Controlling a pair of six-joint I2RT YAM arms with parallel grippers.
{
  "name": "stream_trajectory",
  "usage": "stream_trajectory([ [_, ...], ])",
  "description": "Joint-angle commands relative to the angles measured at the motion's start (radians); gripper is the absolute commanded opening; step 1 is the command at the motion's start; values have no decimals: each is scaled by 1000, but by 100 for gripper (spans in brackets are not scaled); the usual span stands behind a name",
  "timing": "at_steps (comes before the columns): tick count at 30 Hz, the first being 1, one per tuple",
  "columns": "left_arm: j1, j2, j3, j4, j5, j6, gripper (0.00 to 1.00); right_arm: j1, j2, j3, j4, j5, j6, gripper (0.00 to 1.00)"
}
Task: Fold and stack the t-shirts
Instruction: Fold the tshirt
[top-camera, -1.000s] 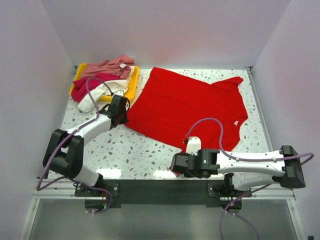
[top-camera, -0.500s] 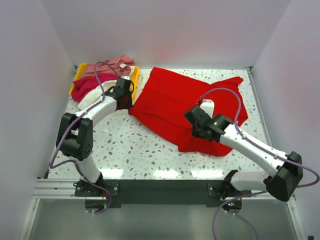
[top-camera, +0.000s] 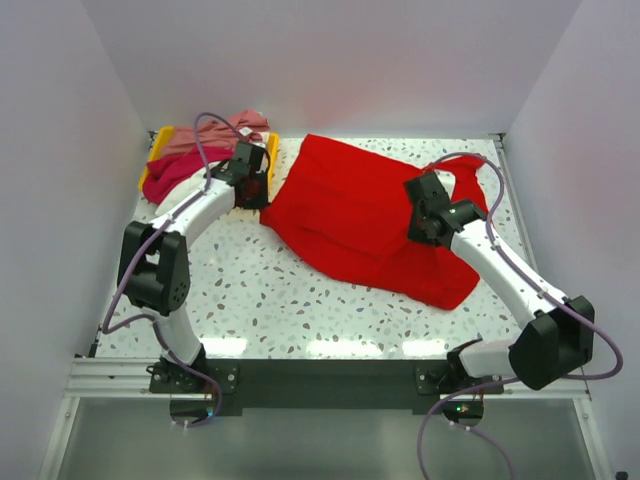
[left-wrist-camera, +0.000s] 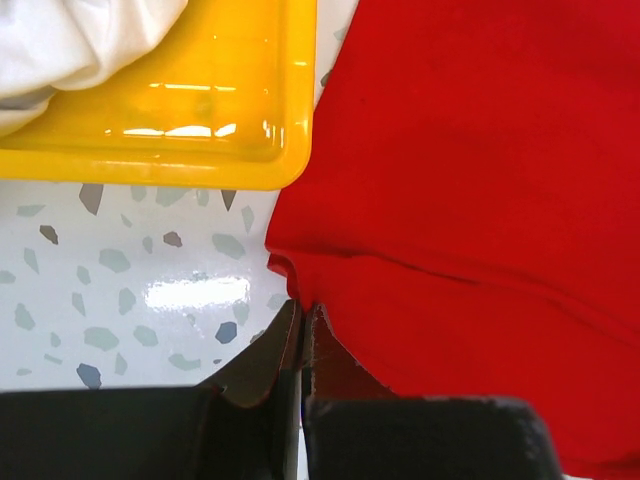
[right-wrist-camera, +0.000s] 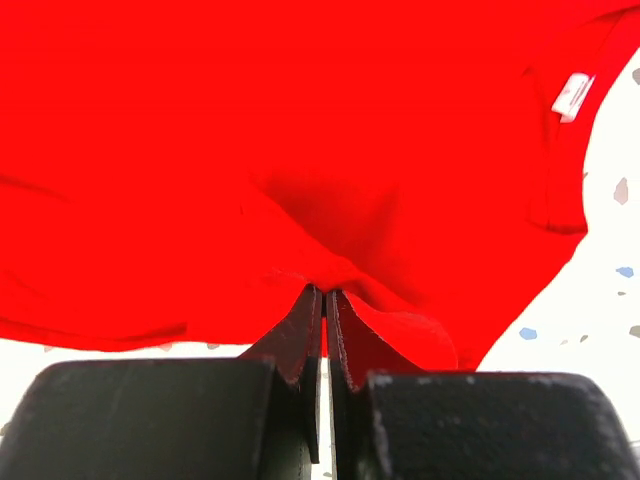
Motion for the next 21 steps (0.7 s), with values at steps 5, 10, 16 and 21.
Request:
stream_trajectory([
  [5, 8, -103, -56, -74, 28, 39, 0, -51, 10, 68, 54, -67, -75, 0],
  [10, 8, -214, -140, -109, 22, 43, 0, -63, -26, 73, 35, -61, -80, 0],
  [16, 8, -300, -210, -114, 23, 49, 0, -65, -76, 60, 16, -58, -82, 0],
  [21, 8, -276, -188, -105, 42, 65, 0, -70, -76, 76, 13, -50, -91, 0],
])
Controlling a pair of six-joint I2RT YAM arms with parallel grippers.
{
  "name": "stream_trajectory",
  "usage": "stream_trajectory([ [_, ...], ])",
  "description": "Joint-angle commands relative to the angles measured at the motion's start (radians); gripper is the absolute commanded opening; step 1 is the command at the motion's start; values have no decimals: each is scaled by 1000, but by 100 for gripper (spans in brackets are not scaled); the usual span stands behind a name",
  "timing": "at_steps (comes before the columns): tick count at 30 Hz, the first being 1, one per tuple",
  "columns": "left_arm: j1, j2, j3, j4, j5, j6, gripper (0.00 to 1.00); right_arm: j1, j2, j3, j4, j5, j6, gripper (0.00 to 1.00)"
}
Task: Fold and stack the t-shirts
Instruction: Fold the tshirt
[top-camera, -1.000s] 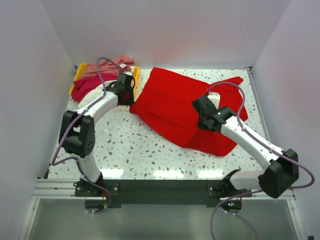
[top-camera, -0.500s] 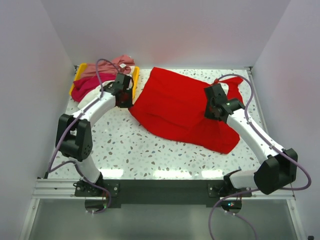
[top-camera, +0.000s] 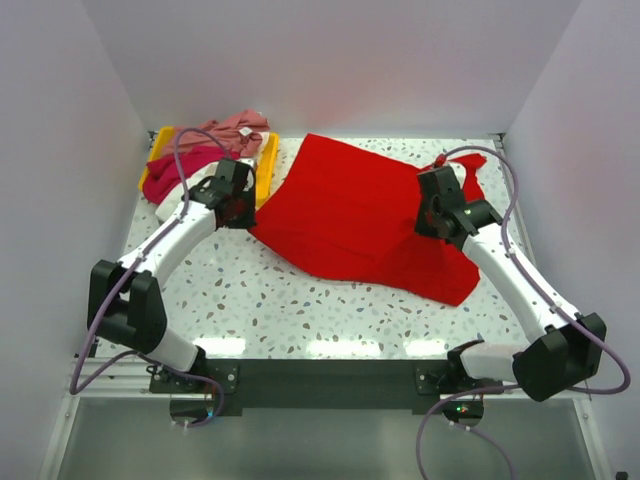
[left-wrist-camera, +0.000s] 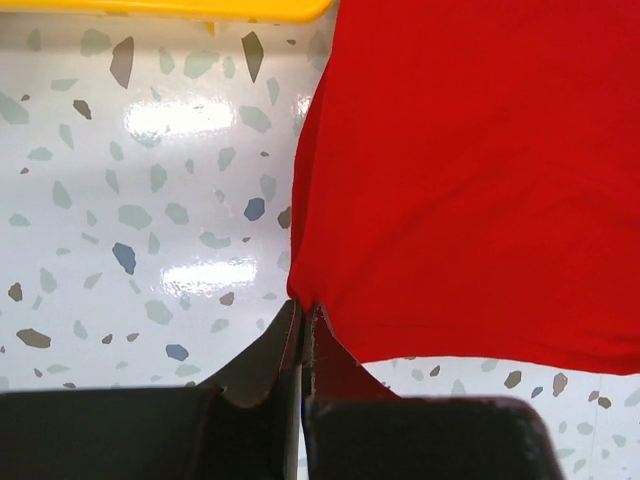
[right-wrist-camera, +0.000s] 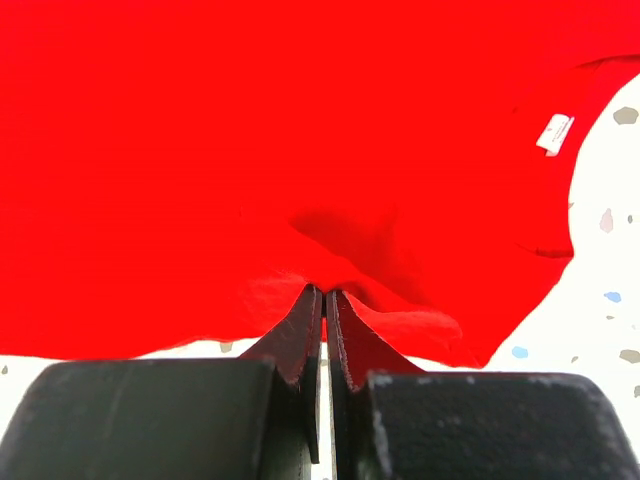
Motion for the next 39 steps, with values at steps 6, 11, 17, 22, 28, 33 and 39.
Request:
stream_trajectory([
  [6, 9, 129, 152, -29, 54, 62, 0, -56, 35, 126, 3, -4, -43, 0],
  [11, 12, 264, 322, -68, 81, 73, 0, -131, 92, 184, 28, -37, -73, 0],
  [17, 23, 411, 529, -156, 84, 87, 0, -197, 182, 241, 46, -66, -109, 0],
  [22, 31, 510, 676, -213, 130, 102, 2, -246, 241, 284, 66, -90, -129, 0],
  [28, 32, 626, 799, -264, 135, 124, 4, -277, 295, 329, 78, -92, -149, 0],
  [33, 34, 674, 841, -272, 137, 127, 4, -292, 319, 342, 84, -96, -165, 0],
  [39, 34, 711, 882, -275, 137, 127, 4, -311, 333, 339, 92, -96, -168, 0],
])
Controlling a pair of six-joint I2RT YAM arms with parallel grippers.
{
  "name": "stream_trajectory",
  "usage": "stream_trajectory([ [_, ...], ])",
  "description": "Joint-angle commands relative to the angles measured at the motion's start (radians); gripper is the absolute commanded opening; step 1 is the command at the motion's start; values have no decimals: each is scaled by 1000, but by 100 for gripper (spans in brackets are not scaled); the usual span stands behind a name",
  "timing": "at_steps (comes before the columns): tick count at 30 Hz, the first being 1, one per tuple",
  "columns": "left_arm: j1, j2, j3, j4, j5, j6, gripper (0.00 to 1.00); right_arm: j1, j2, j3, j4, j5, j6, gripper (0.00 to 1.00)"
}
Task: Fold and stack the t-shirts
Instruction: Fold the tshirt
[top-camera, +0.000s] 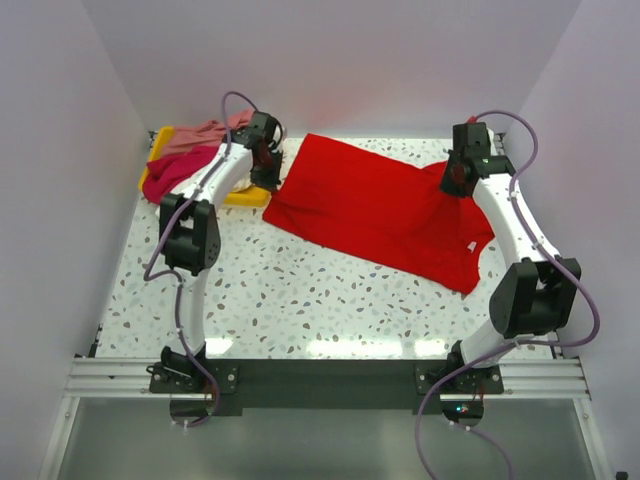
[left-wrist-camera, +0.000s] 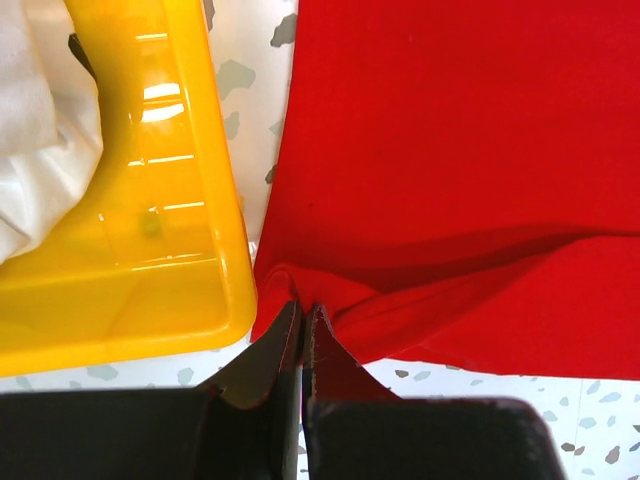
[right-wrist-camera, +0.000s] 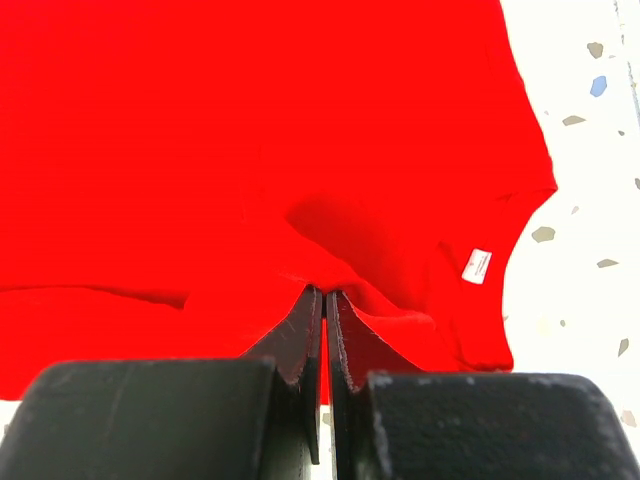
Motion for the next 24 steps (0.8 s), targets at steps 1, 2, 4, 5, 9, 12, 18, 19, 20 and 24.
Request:
stream_trajectory([
  [1, 11, 18, 76, -19, 20, 25, 4, -16, 11, 37, 36, -7, -28, 0],
  [2, 11, 31, 82, -24, 18, 27, 4, -16, 14, 37, 39, -10, -27, 0],
  [4, 11, 49, 108, -33, 12, 28, 4, -19, 22, 42, 39, -9, -30, 0],
  [5, 13, 55, 116, -33, 10, 27, 4, -20, 23, 42, 38, -4, -30, 0],
  [9, 17, 90, 189, -52, -8, 24, 6, -31, 25, 39, 41, 25, -25, 0],
  [12, 19, 98, 209, -47, -25, 13, 41, -54, 35, 33, 41, 60, -10, 0],
  [18, 4, 16, 135, 52, -68, -21, 98, -77, 74, 40, -30, 129, 21, 84],
  [19, -15, -26, 107, 100, -68, -19, 100, -77, 63, 24, -37, 145, 25, 89],
  [20, -27, -46, 37, 128, -71, -12, 100, -76, 30, 7, -30, 142, 35, 90],
  [24, -97, -113, -112, 237, -83, 4, 100, -76, -67, -110, 10, 65, 52, 91],
])
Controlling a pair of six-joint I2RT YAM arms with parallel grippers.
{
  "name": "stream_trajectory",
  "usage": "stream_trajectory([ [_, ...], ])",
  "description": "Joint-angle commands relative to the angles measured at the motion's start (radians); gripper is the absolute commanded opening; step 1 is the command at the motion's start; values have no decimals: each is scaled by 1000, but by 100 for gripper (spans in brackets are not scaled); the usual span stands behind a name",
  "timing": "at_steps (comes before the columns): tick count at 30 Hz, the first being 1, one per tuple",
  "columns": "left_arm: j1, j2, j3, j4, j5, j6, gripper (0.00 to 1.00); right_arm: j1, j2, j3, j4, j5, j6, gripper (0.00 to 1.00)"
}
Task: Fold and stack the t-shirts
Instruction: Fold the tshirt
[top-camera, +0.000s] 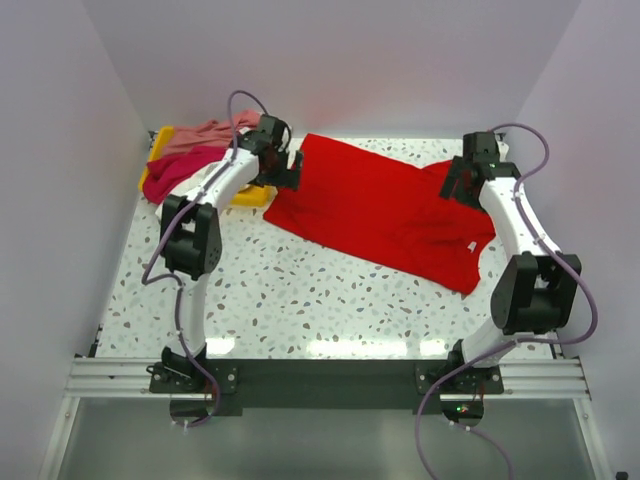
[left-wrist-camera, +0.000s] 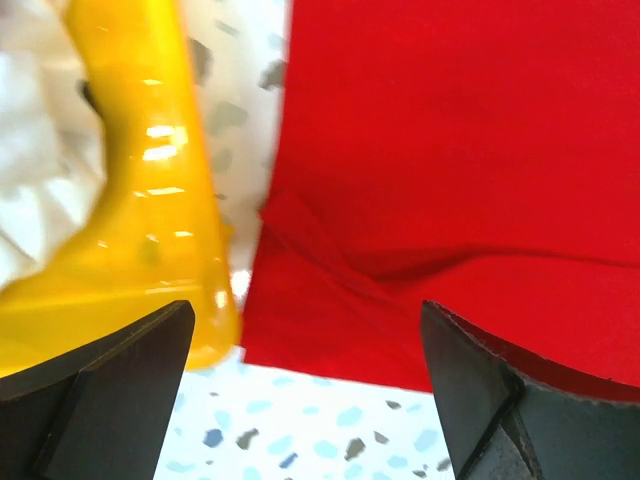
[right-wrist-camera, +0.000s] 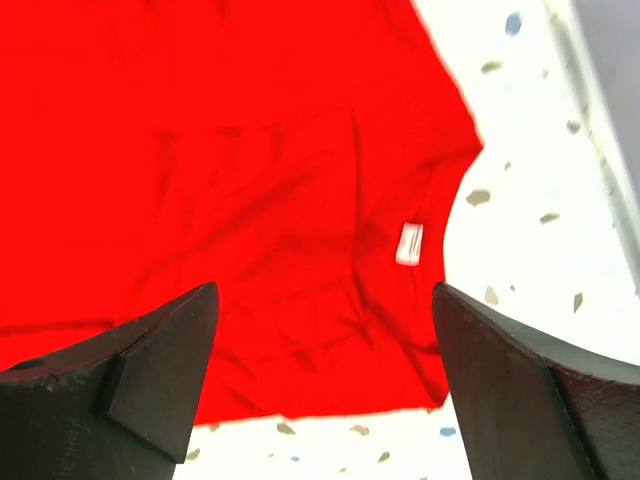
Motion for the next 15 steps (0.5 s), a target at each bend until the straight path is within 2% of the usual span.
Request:
stream_trajectory([
  [1, -88, -112, -99, 166, -14, 12, 100, 2, -115, -79, 31, -81, 30, 91],
  [8, -125, -180, -383, 407, 107, -35, 100, 2, -192, -289, 118, -330, 60, 90],
  [11, -125, -178, -446, 459, 130, -41, 100, 2, -200, -366, 164, -364, 77, 90],
  [15, -125, -171, -501, 493, 133, -47, 100, 2, -158, -432, 218, -494, 93, 90],
])
